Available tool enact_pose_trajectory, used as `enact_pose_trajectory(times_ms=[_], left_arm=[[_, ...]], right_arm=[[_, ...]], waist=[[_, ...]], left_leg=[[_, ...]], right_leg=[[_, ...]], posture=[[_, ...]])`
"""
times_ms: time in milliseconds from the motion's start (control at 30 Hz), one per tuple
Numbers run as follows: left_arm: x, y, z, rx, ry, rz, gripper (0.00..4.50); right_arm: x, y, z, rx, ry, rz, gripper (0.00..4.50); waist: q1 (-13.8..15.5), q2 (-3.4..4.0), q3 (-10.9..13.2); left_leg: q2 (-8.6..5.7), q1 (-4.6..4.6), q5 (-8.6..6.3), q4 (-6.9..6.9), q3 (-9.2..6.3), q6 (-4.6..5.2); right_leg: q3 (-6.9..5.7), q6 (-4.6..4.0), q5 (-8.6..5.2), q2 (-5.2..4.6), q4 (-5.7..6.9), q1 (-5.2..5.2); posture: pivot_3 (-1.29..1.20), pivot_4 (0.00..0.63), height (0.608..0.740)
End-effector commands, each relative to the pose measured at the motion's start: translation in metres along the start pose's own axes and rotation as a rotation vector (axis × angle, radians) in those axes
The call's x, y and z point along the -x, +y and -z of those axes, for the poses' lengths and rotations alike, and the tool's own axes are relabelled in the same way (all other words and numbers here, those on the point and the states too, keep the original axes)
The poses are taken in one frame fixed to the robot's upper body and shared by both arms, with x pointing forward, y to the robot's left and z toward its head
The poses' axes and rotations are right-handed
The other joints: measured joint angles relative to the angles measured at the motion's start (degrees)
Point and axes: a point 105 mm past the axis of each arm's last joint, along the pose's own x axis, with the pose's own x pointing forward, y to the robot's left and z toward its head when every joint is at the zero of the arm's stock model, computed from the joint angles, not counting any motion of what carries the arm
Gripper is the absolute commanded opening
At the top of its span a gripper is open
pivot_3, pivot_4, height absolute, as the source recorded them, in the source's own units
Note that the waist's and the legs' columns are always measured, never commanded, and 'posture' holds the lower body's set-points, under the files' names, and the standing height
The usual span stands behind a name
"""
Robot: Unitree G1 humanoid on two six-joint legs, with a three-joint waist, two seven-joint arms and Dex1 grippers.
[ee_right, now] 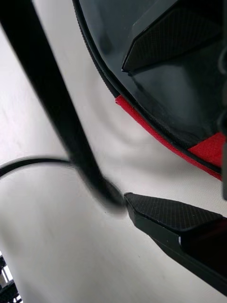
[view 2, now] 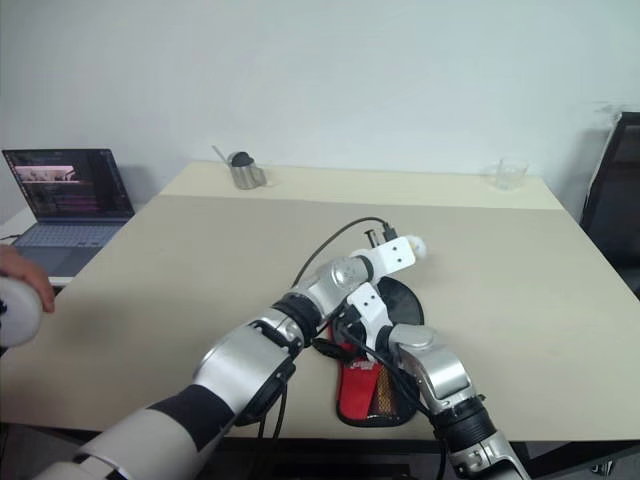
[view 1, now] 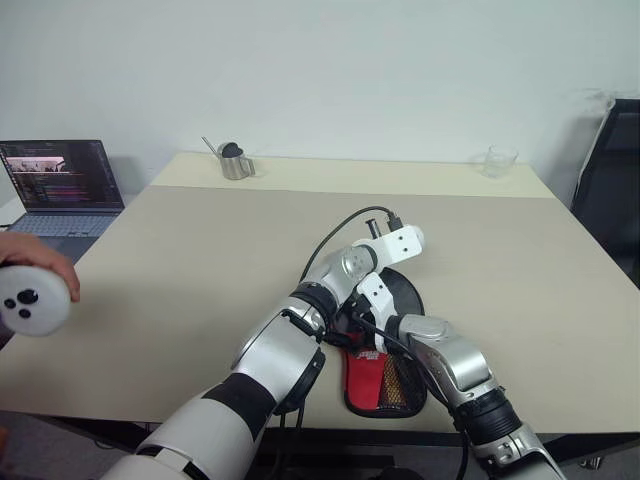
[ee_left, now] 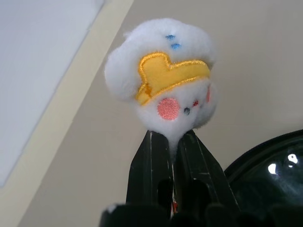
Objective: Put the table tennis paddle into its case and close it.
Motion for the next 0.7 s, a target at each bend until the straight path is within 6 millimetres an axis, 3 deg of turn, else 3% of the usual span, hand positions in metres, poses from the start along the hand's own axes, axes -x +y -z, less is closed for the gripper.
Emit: enact_pose_trajectory(times_ms=[33,500,700], left_arm=[[-0.013,-0.052,-0.070,-0.113,-0.218,0.122,0.02],[-0.013,-0.099,-0.094,-0.168,-0.298,0.241,0.02],[-0.018,-0.086,-0.078,-0.091,-0.189,0.189,0.02]], right_arm=[[-0.009,0.007,0.014,-0.052,0.063,-0.023,4.50],[-0.011,0.004,0.012,-0.057,0.050,-0.012,4.50],[-0.012,0.003,0.011,-0.055,0.047,-0.009,4.50]], waist=[[0.01,0.00,0.00],[0.04,0.30,-0.69],[0.04,0.32,-0.73]], left_leg=[[0.00,0.00,-0.01,0.00,0.00,0.01],[0.01,0.04,-0.20,-0.08,-0.03,0.23],[0.01,0.05,-0.20,-0.08,-0.03,0.23]], right_leg=[[0.00,0.01,0.00,0.00,-0.01,0.01],[-0.05,0.12,-0.03,0.00,-0.47,0.27],[-0.05,0.12,-0.03,0.00,-0.47,0.28]], posture=[[0.00,0.150,0.740],[0.00,0.150,0.740],[0.00,0.150,0.740]])
